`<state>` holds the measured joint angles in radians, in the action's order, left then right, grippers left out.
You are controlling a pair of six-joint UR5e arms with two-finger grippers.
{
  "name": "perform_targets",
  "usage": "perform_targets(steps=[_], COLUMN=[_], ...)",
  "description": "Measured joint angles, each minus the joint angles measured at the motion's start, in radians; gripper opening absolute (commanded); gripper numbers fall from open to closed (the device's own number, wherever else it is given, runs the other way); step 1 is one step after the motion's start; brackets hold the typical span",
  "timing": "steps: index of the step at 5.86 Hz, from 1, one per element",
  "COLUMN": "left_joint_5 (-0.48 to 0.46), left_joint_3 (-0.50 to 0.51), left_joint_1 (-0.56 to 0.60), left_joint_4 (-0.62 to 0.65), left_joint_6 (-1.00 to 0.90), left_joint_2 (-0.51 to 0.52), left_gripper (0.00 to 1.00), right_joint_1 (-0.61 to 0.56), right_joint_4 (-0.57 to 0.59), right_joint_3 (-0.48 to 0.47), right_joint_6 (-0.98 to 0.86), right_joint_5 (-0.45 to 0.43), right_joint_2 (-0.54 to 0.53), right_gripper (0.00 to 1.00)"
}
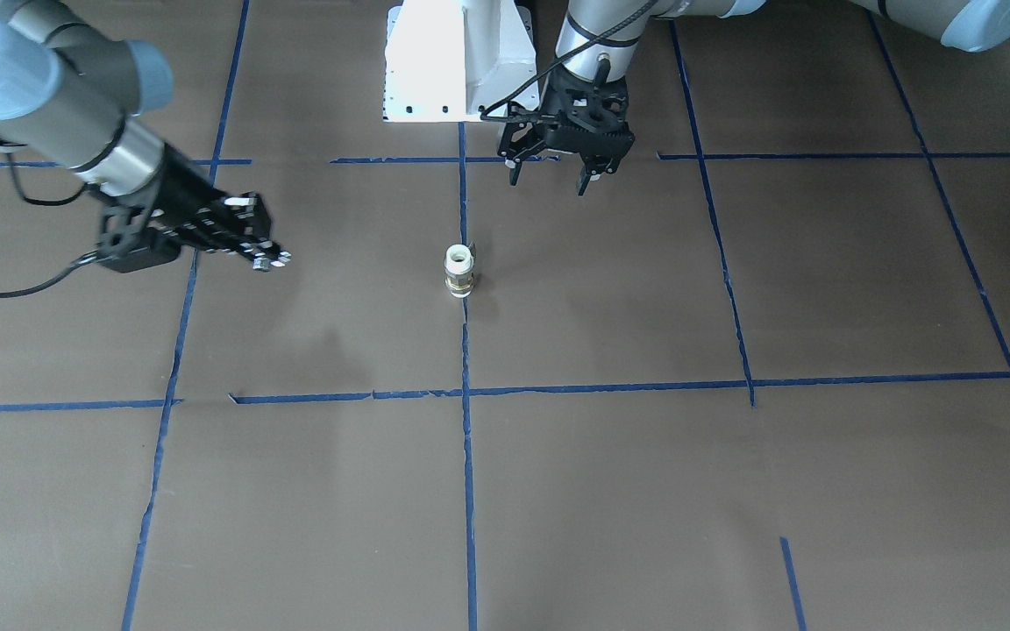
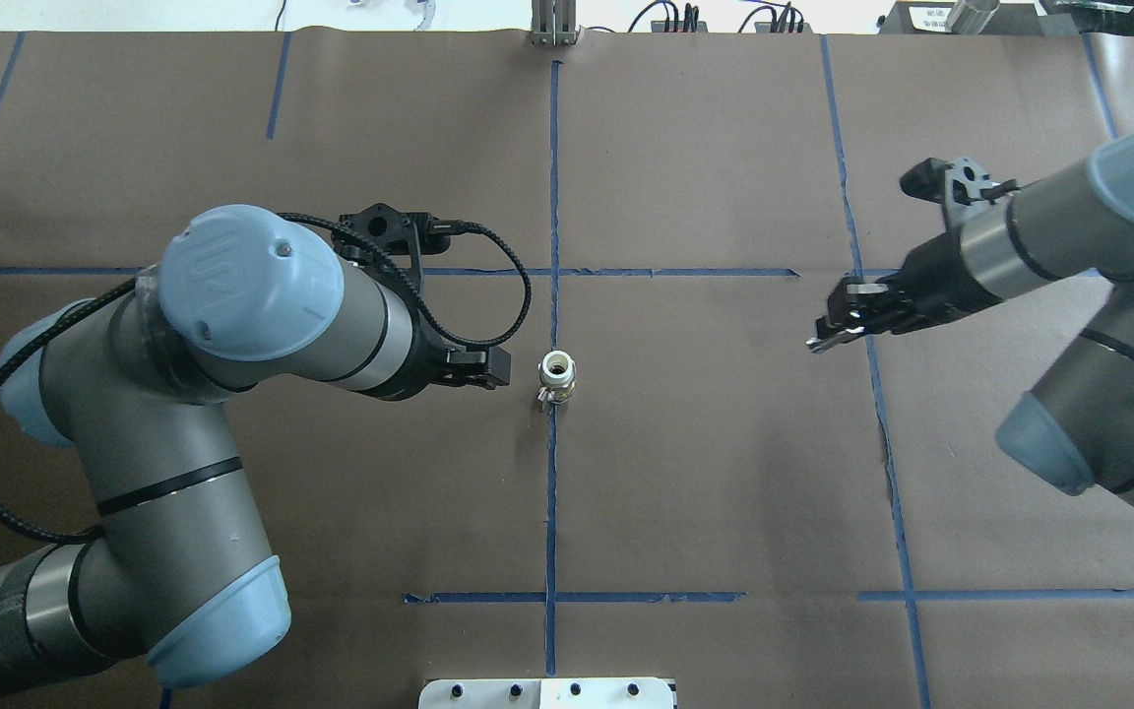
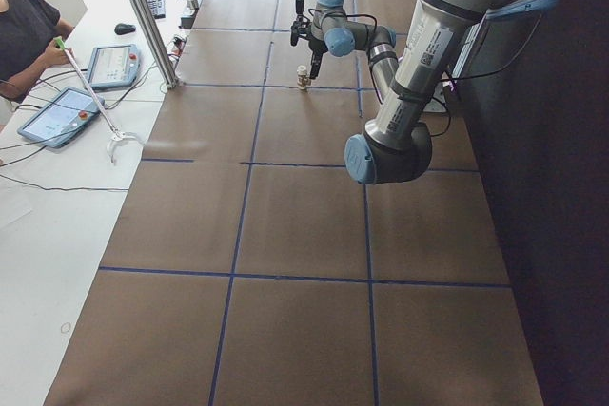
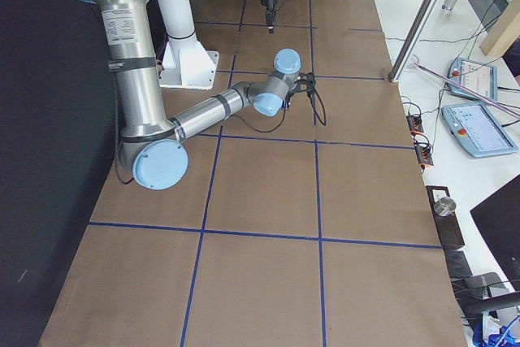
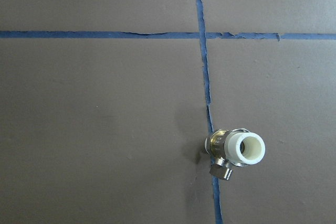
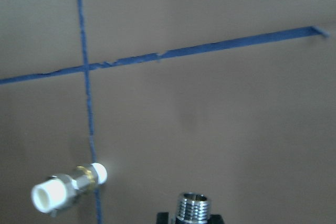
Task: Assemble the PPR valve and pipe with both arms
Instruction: 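Bring the chrome tee with the right gripper above the held valve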
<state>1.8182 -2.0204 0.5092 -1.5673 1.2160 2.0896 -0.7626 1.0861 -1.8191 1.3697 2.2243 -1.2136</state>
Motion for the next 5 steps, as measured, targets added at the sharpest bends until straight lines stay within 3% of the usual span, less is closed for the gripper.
perform_targets(steps=[2, 4, 5], left_joint_5=[0.006, 0.007, 0.004], left_joint_3=[-0.04, -0.054, -0.055], left_joint_1=[0.0, 0.0, -0.002], left_joint_4=[-0.015, -0.016, -0.016], left_joint_6=[0.004, 0.015, 0.024], left_joint_2=[-0.098, -0.131, -0.133], left_gripper=[0.99, 0.99, 0.99], right_joint_1=[0.147, 0.272, 0.293], right_joint_4=[0.284, 0.444, 0.488], right_joint_3=[0.002, 0.031, 0.056], right_joint_6=[0.207, 0.308, 0.32], right_joint_5=[-0.197, -0.402, -0.431], right_joint_2=[0.249, 0.356, 0.383], right_gripper=[0.0, 0.0, 0.0])
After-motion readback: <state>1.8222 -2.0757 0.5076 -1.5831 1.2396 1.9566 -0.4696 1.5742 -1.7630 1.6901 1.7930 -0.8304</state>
